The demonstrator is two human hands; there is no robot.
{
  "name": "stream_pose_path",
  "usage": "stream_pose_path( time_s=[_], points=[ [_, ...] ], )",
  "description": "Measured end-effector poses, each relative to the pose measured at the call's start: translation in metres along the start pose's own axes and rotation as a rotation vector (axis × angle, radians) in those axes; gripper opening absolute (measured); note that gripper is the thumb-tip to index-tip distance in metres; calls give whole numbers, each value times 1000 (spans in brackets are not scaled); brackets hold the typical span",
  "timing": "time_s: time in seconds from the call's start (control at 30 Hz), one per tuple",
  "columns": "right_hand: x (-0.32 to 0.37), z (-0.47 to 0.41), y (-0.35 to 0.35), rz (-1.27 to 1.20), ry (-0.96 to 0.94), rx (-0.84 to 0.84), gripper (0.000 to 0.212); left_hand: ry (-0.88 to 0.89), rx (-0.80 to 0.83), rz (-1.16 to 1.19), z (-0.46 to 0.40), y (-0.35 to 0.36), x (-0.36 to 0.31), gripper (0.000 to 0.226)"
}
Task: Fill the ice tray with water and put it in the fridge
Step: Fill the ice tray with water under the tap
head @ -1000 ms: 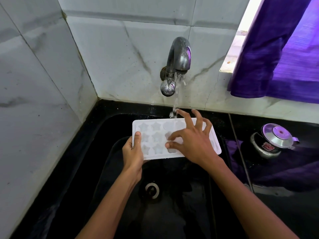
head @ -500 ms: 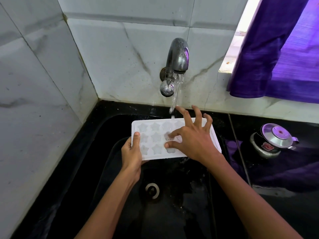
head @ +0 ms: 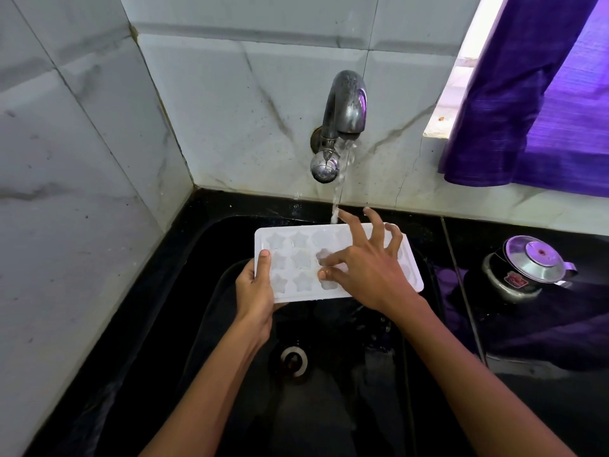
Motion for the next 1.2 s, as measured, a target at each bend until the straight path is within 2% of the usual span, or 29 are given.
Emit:
stream_pose_path(
  time_s=[0.1,0.17,0.23,0.3,0.37,0.4,0.5,0.67,0.87,1.0,1.1,1.2],
  points=[
    [-3,4,-14,-132,67,-209,22,-11,8,-1,0,-3,-1,22],
    [-4,12,-17,-199,111,-281,20,-19,14,8,0,-7,-2,27],
    [2,23,-9,-226,129,-233,21,-24,24,21,-1,-10,-5,29],
    [12,36,3,-182,112,-161,37,-28,32,34,-3,-13,-7,30],
    [17,46,12,-119,79,-161,55,-38,33,55,-4,-17,-7,32],
    [19,48,14,-99,65,-166,53,-46,37,61,-5,-18,-7,32],
    [18,49,12,-93,58,-221,24,-66,90,59,-2,-22,-5,26],
    [23,46,6,-68,53,-279,31,-29,150,47,-2,-23,-16,23],
    [21,41,0,-102,56,-313,20,32,161,7,-5,-15,-25,24],
    [9,39,-1,-85,107,-244,22,39,156,-13,-4,-10,-17,20],
    [9,41,5,-68,83,-122,21,12,165,-4,-2,-5,-10,21],
    [10,47,7,-98,46,-137,15,1,166,8,-1,-2,-5,22]
  ],
)
Point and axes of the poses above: each hand's wrist, its own z-axis away from the middle knuckle, its own y-axis out of the palm, x = y × z, the point moved 7 cm from there along -z, towards the middle knuckle, and after that the axes turned 6 degrees about -x, right-handed, at the moved point
